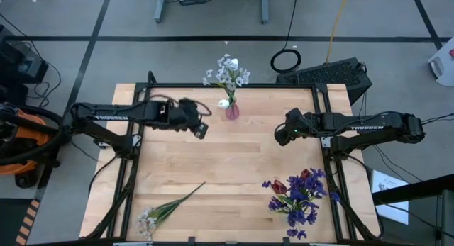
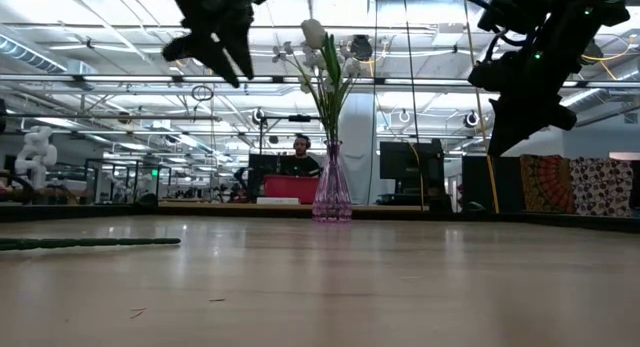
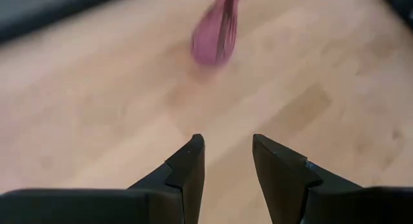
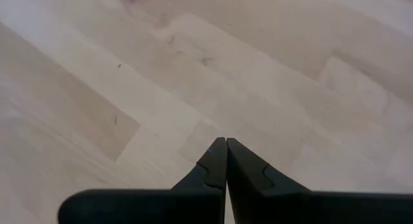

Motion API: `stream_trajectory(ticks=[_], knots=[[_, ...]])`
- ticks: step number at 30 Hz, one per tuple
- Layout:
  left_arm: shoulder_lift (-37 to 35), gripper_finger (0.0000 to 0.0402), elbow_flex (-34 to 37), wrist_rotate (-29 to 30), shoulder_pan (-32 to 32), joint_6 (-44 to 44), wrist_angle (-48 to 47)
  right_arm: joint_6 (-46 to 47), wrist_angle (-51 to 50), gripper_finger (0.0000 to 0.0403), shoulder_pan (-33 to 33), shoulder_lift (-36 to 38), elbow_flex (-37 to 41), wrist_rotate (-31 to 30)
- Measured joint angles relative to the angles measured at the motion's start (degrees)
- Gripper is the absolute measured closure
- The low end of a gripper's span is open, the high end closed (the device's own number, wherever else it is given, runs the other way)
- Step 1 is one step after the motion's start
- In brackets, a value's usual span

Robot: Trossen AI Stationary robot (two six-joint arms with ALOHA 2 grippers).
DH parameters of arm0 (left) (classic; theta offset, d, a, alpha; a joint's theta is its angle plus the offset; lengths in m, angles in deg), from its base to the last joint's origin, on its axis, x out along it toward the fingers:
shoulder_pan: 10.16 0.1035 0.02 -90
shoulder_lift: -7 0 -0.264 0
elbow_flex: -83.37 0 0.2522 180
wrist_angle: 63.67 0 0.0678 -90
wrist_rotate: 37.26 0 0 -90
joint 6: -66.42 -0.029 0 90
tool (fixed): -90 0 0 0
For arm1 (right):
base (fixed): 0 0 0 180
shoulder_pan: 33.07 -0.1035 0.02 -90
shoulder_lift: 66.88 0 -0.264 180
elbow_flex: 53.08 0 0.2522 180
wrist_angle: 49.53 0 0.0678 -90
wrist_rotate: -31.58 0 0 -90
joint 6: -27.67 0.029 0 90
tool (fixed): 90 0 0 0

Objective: Sort flowers into vase by color
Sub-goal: Put the white flowers into the pink vase

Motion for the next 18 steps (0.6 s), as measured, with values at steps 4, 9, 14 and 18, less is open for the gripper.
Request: stream_trajectory(ticks=[4,9,14,18], knots=[[0.0,0.0265,0.0,0.2,-6.1,10.0,-6.1,-3.0,0.6,0.0403,0.0,0.0,0.0,0.0],[0.6,0.0265,0.0,1.1,-15.5,23.3,-11.7,-7.4,1.4,0.0403,0.0,0.0,0.0,-0.2],[2.7,0.0265,0.0,-2.6,-22.7,30.4,-16.0,-10.3,1.7,0.0403,0.0,0.0,0.0,-0.2],[5.5,0.0265,0.0,-9.6,-26.8,30.7,-17.0,-11.9,1.8,0.0403,0.0,0.0,0.0,-0.2]])
